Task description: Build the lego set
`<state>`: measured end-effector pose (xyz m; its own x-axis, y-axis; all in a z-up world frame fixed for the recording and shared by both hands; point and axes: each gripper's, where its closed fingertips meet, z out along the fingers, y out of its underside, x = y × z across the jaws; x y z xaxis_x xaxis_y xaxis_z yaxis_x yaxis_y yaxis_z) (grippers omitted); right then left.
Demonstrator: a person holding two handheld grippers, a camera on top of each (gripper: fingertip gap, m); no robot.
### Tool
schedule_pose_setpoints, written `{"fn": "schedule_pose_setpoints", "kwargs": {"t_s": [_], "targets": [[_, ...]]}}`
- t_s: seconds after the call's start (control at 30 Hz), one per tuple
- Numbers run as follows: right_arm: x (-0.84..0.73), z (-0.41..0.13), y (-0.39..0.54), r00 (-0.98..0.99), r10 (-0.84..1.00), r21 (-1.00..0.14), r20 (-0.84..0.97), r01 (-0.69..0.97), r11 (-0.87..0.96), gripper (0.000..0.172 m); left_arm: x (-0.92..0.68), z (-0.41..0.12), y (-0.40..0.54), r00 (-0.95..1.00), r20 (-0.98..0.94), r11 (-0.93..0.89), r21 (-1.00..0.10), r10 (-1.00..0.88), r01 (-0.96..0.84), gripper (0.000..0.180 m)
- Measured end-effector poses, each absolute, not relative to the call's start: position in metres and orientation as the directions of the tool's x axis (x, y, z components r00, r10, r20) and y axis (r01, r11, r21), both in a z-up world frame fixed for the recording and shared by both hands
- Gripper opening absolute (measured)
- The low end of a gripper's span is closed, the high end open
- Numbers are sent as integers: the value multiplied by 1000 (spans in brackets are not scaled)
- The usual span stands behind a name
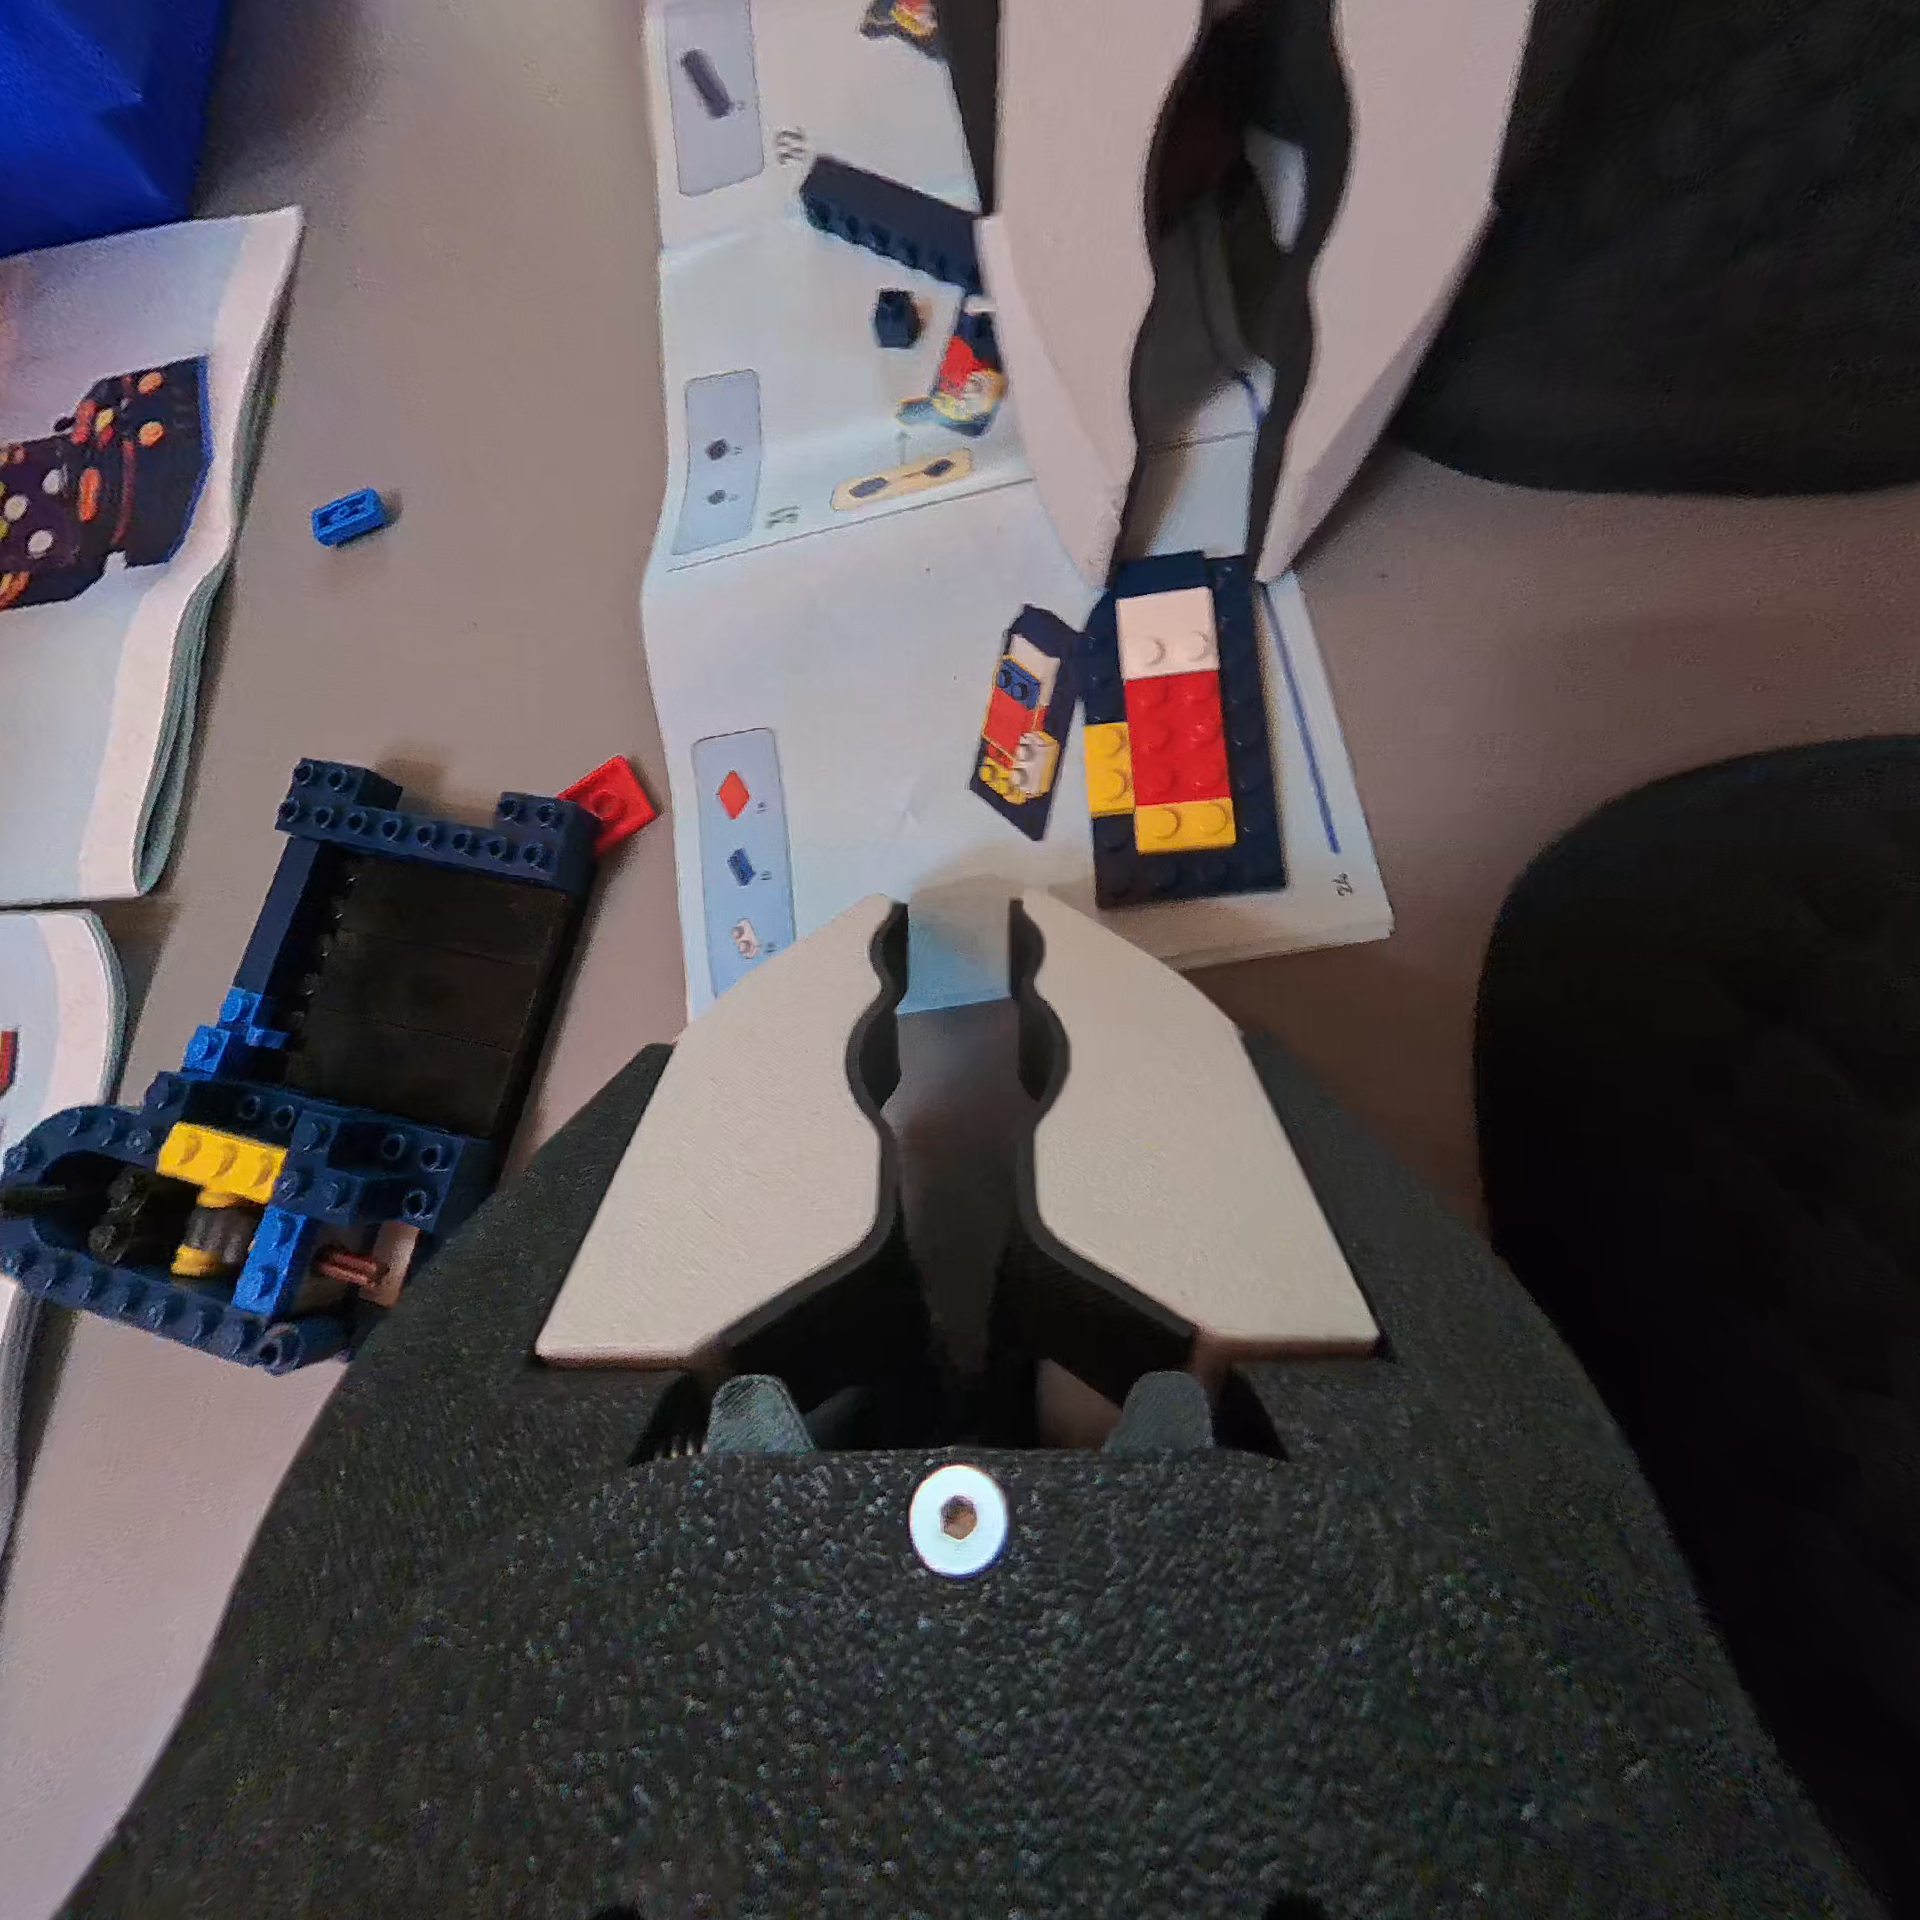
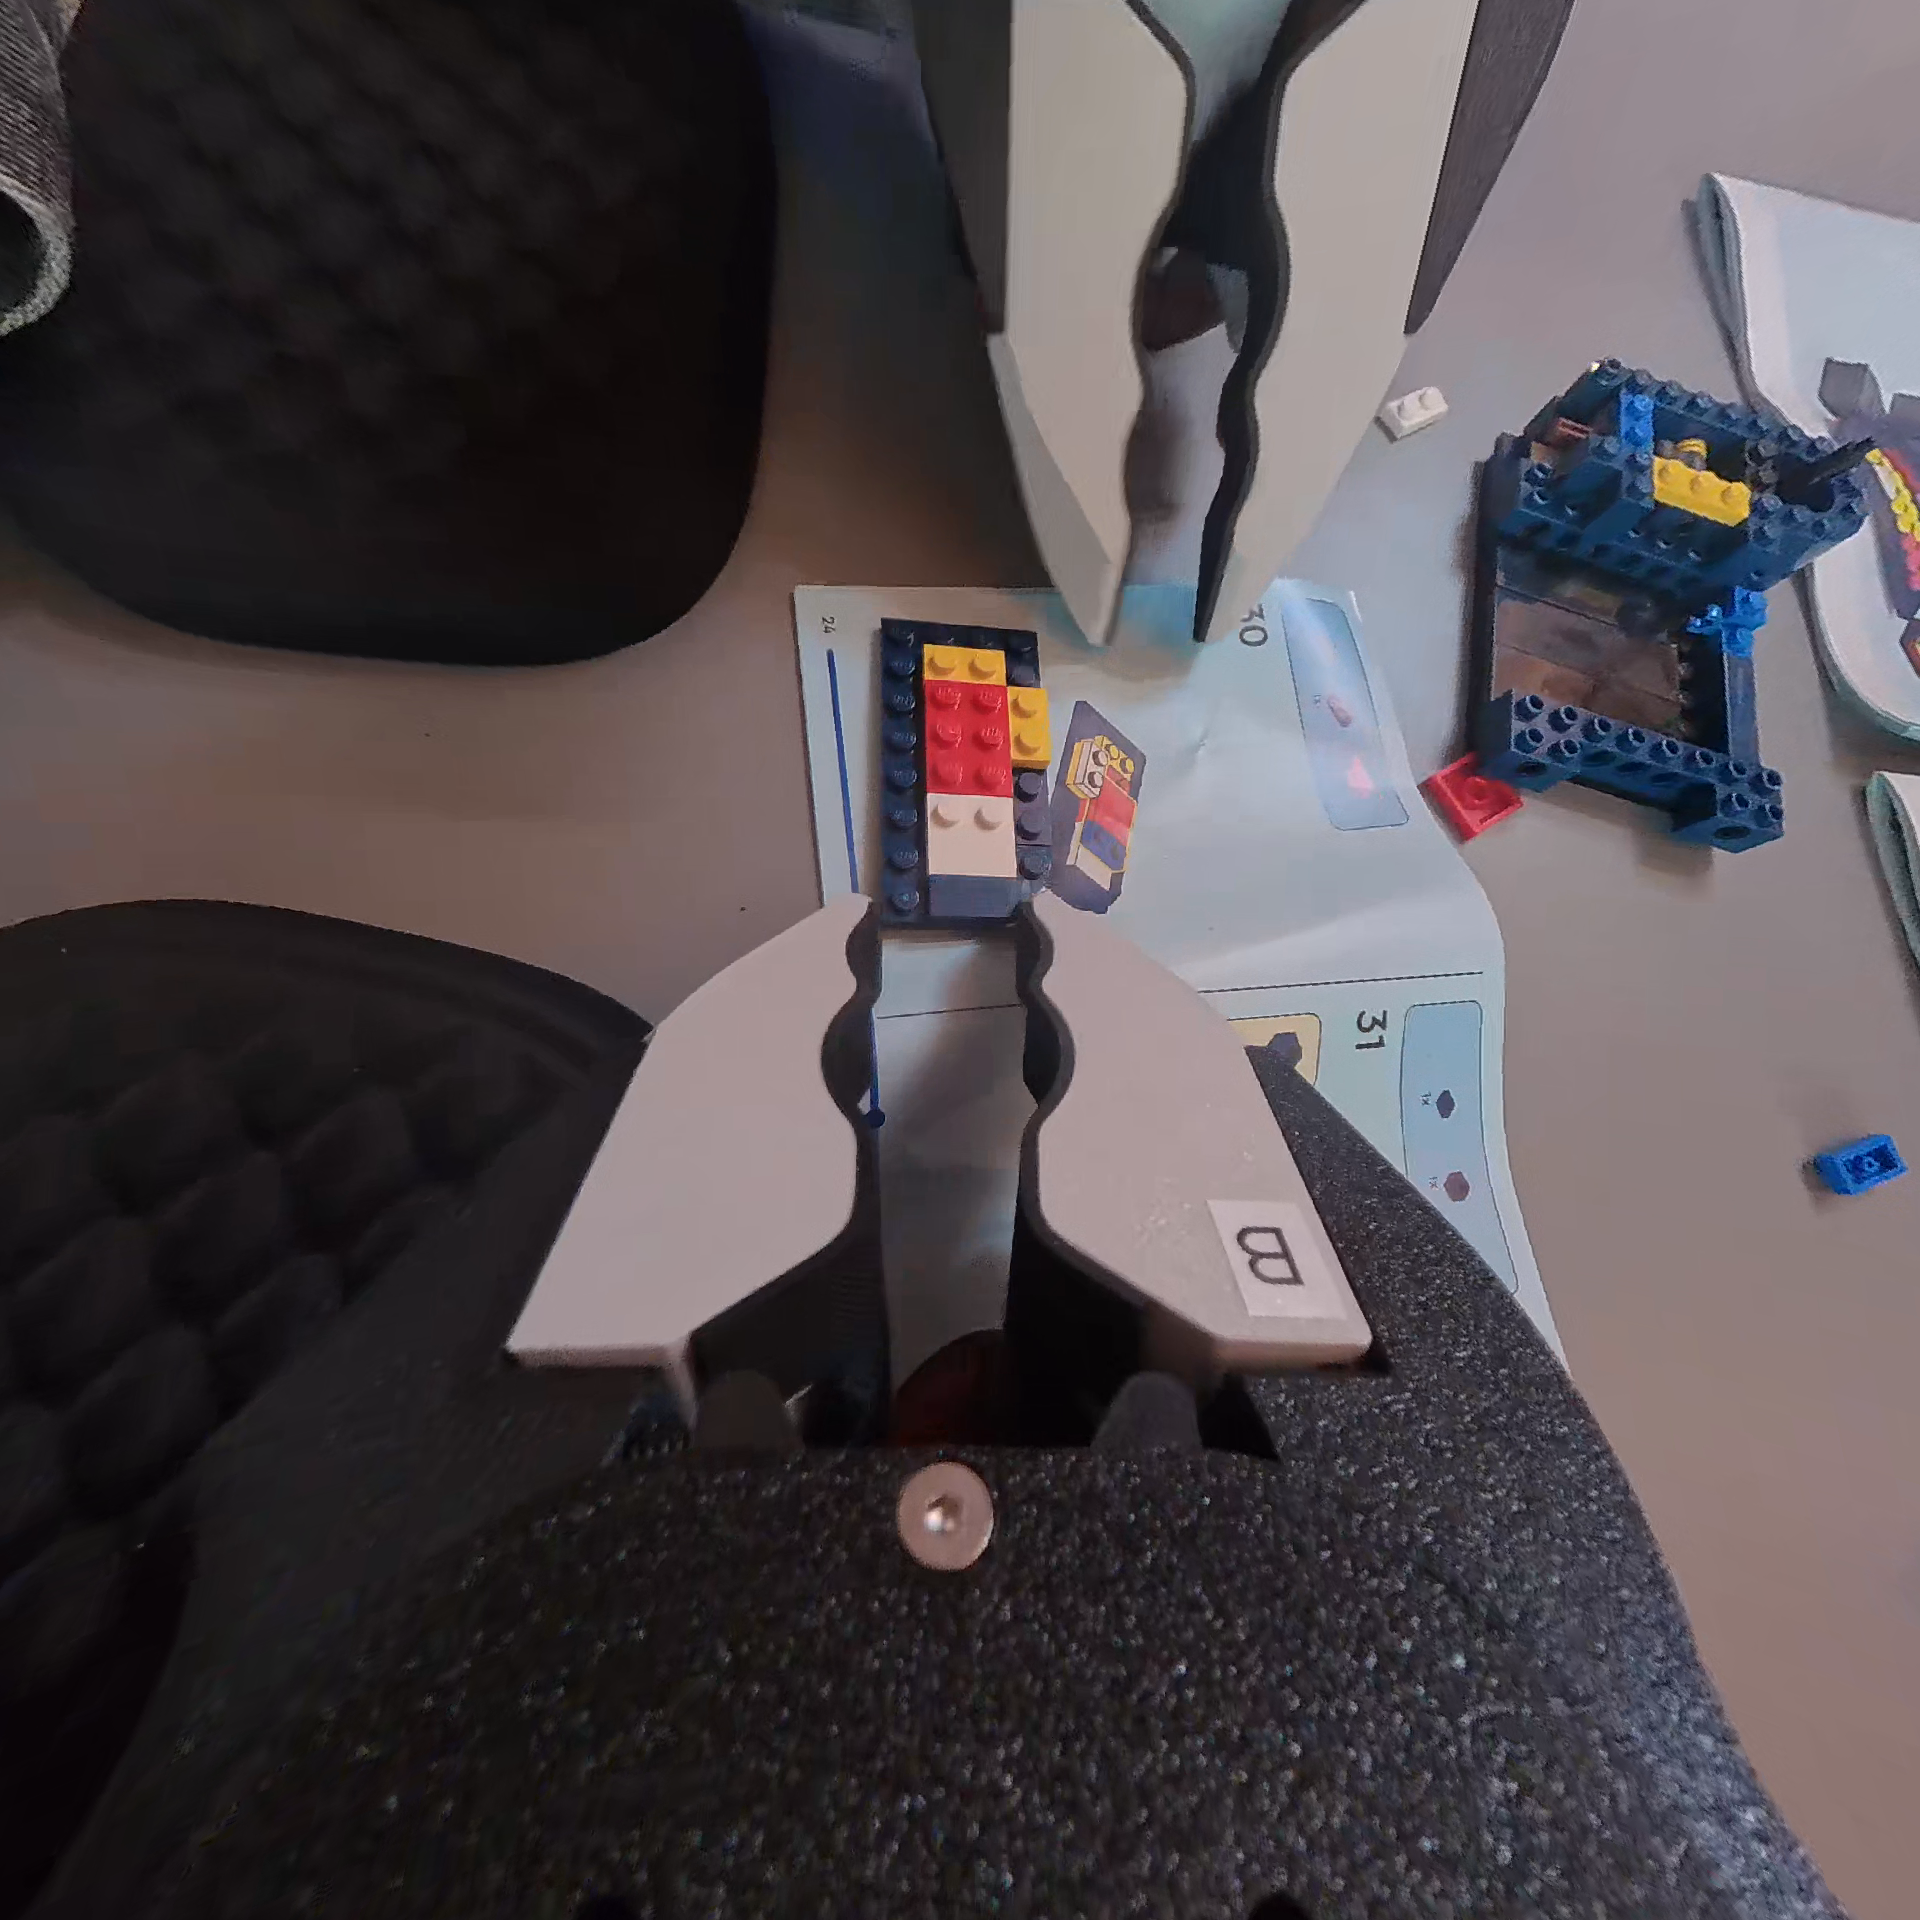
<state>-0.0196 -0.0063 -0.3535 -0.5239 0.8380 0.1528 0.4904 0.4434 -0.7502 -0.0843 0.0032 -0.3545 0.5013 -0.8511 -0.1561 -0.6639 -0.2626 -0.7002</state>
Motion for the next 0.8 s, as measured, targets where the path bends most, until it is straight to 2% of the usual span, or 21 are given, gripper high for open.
{"fn": "schedule_pose_setpoints", "kwargs": {"t_s": [0.07,0.2,0.33,0.63,0.8], "targets": [[-18,-354,-5,-528,836,-748,148,493,444,24,-77,-353,-9,443,-112,-247,-699,-889,-672,40],[-16,-353,-8,-537,831,-738,146,500,454,24,-66,-354,-21,394,-27,-263,-704,-919,-660,51],[-14,-352,-12,-556,817,-723,156,499,478,24,-60,-344,-26,355,-29,-216,-746,-934,-630,43],[-15,-352,-14,-551,820,-721,155,505,475,24,-55,-348,-35,309,8,-216,-732,-951,-646,36],[-16,-352,-14,-542,826,-722,152,510,468,24,-50,-348,-36,294,2,-200,-735,-956,-648,40]]}}
